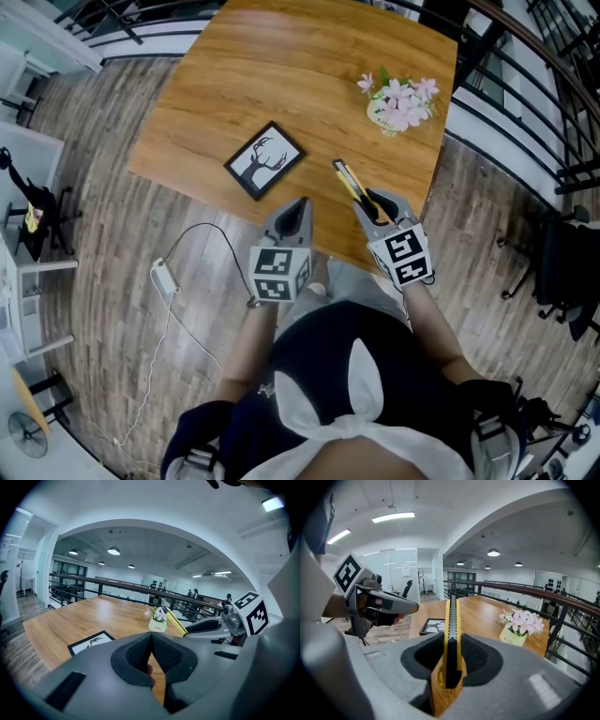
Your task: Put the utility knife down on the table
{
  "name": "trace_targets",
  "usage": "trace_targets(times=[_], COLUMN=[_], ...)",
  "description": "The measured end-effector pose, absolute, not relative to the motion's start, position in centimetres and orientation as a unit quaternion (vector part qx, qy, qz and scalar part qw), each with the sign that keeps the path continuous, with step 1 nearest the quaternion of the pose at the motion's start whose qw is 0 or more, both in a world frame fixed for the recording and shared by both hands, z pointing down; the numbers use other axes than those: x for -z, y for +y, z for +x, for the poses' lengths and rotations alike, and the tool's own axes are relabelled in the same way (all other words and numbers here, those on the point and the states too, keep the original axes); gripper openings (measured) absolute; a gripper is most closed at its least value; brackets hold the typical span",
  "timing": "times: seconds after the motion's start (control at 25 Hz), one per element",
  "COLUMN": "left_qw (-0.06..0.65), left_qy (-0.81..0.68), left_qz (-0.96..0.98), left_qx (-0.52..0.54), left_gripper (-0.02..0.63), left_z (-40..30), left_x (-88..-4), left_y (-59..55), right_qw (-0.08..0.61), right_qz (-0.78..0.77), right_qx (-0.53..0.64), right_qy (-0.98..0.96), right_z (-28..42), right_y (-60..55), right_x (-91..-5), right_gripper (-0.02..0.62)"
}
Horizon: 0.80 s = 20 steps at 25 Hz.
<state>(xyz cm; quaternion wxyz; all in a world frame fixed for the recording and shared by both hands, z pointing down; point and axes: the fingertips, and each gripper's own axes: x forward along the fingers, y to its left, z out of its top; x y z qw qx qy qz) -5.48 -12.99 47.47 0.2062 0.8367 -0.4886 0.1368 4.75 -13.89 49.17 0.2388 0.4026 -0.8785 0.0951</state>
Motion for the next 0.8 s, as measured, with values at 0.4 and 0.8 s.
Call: trace_targets(times=[0.4,0.8], left_qw=[0.212,0.219], left_qy=[-0.493,-0.494], left_qz=[0.832,0.829], left_qx=[-0.139,-0.145], left_gripper=[0.017,0.017], left_z=[-5.7,-6.0], left_x=[-47.9,-48.4], left_y=[-13.6,-14.0], right_qw=[0.252,0.266], right_qz=[0.389,0.376], right_qx=[-0.103,-0.105], right_qy=[-0.88,-0.881], right_z=[4.5,4.3], right_y=[-14.4,-14.7], right_x=[-50.6,-51.8], right_gripper=[0.115,0.115])
